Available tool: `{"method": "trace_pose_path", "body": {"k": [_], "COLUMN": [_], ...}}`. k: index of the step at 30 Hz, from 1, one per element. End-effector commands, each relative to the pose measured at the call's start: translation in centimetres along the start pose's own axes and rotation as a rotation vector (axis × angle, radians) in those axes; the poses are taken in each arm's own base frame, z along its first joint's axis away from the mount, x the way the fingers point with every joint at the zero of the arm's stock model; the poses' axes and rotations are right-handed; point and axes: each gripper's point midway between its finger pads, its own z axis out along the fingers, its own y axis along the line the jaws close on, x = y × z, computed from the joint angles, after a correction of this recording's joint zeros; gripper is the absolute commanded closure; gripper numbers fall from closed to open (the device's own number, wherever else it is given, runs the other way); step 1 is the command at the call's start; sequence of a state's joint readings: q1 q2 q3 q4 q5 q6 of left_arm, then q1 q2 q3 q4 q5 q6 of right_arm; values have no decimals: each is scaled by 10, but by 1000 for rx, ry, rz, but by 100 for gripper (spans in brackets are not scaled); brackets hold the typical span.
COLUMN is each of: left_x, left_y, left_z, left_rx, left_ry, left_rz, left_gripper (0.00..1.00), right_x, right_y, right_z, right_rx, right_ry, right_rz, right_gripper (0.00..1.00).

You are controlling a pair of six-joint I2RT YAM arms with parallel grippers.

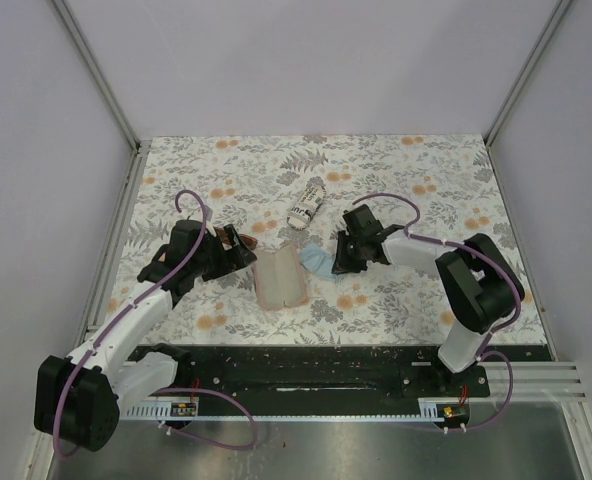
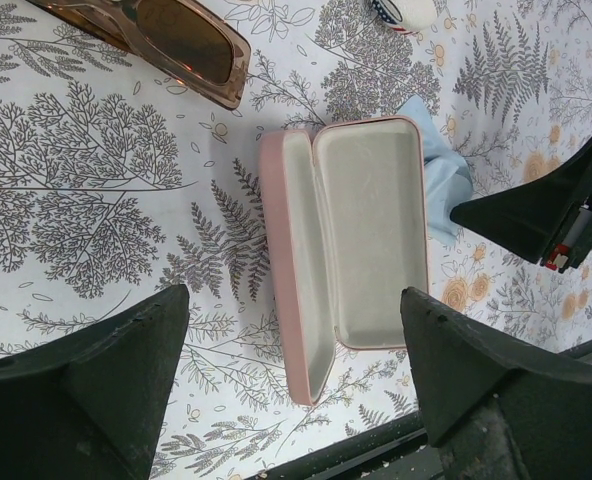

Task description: Organize the sunglasses

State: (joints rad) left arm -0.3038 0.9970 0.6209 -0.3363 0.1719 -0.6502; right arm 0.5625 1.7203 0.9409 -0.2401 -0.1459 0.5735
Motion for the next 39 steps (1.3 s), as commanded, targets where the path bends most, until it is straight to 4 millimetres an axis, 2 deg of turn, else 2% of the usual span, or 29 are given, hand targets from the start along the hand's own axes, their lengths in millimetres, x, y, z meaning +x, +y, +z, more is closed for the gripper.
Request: {"method": "trace_pose_path", "body": {"k": [1, 4, 9, 12, 19, 21, 22, 23, 24, 29, 35, 39], "left_x": [-17, -16, -12, -8, 5, 11, 14, 14, 21, 38, 48, 46], "left_y": [-11, -11, -19, -32, -90, -109, -118, -131, -139, -164, -180, -184], "left_z": [-3, -3, -1, 3, 17, 23, 28, 30, 36, 68, 105, 124], "left_rx": [25, 25, 46, 50, 96, 118, 127, 145, 159, 161, 152, 133], "left_ry": [-53, -48, -29, -13, 33, 61, 78, 90, 119, 204, 256, 269], "left_rz": [31, 24, 36, 70, 240, 294, 314, 336, 361, 427, 472, 501], "left_gripper": [11, 11, 12, 12, 12, 14, 15, 17, 20, 36, 42, 43], "right_x": [3, 2, 0, 5, 25, 22, 20, 20, 19, 10, 1, -5], "right_y": [9, 3, -25, -42, -78, -88, -89, -90, -90, -97, -107, -108], "right_z": [5, -6, -33, -43, -52, -59, -63, -66, -70, -86, -84, -73], "right_rx": [-19, 19, 107, 133, 239, 282, 283, 286, 283, 311, 347, 357], "right_ry": [32, 13, -39, -42, -18, -43, -55, -61, -74, -148, -157, -135], "right_rz": [-6, 4, 84, 143, 228, 240, 237, 237, 236, 230, 221, 197], "right_gripper": [85, 100, 100, 100, 100, 89, 74, 64, 58, 59, 65, 63]}}
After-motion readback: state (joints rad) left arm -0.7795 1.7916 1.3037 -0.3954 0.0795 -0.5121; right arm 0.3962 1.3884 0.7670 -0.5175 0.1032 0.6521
